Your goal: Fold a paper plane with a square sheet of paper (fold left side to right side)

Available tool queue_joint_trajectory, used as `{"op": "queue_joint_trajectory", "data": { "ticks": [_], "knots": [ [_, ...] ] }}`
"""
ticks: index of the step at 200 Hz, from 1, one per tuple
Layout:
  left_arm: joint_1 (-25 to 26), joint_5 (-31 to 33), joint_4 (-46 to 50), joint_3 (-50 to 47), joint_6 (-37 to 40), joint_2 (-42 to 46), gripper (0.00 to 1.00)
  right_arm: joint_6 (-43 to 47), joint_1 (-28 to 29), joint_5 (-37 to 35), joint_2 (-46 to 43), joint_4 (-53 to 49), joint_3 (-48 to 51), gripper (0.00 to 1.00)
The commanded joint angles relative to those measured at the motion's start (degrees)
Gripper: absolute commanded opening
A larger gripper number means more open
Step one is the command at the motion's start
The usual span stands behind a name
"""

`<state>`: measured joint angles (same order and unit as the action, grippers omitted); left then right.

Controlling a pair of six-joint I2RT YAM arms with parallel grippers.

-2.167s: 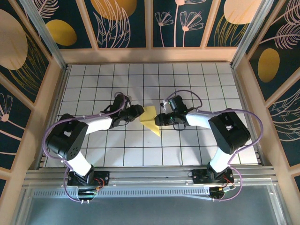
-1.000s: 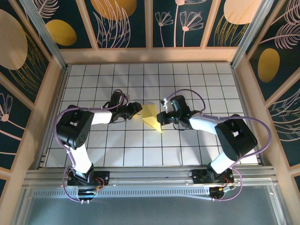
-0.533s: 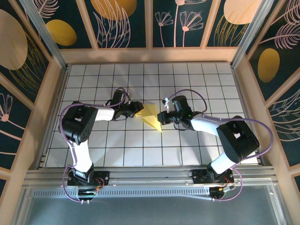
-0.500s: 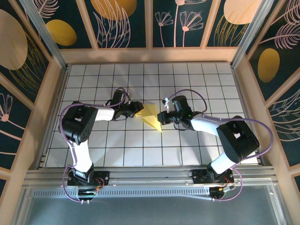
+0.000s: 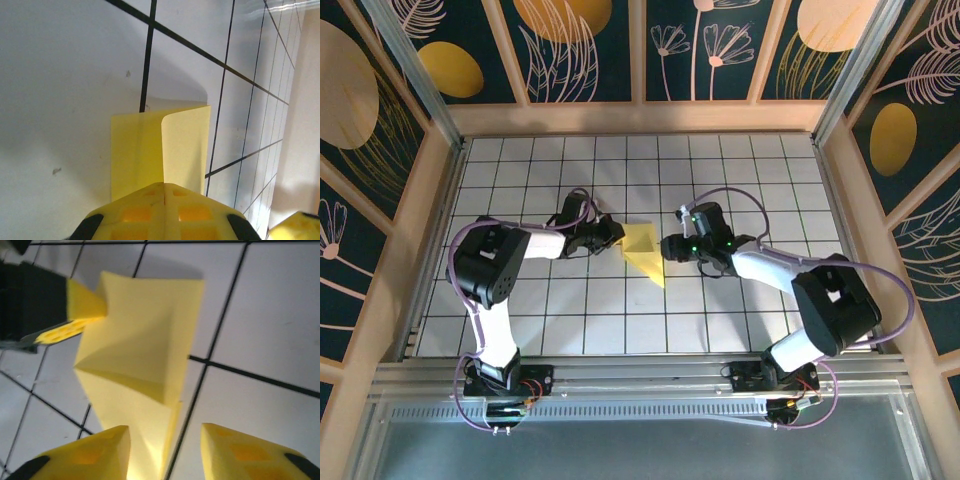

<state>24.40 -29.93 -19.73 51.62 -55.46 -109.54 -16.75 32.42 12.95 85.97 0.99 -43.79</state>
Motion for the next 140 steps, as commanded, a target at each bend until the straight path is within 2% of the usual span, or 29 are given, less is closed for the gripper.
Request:
{"op": "queue_joint_trajectory", "data": {
  "ticks": [1,31,56,92,140],
  "knots": [
    [1.49,2.01,0.89,-0.8,-2.08,3.66,0.0,0.44,2.22,-11.9,-3.24,-9.29,-4.53,0.47],
    [2.49,3.38,1.4,-1.84,-5.18,5.85,0.0,0.4,11.31,-24.49,-2.02,-18.51,-9.31,0.55],
    [2.84,3.21,2.45,-1.38,-5.73,6.16,0.0,-1.96,18.64,-31.7,1.38,-22.61,-11.65,0.6],
    [3.1,3.28,4.08,-0.51,-5.32,6.07,0.0,-4.89,25.7,-36.65,7.09,-22.6,-12.5,0.62],
    [3.02,3.4,5.09,0.09,-5.02,6.03,0.0,-5.92,29.33,-40.95,14.96,-23.37,-14.79,0.6]
  ]
}}
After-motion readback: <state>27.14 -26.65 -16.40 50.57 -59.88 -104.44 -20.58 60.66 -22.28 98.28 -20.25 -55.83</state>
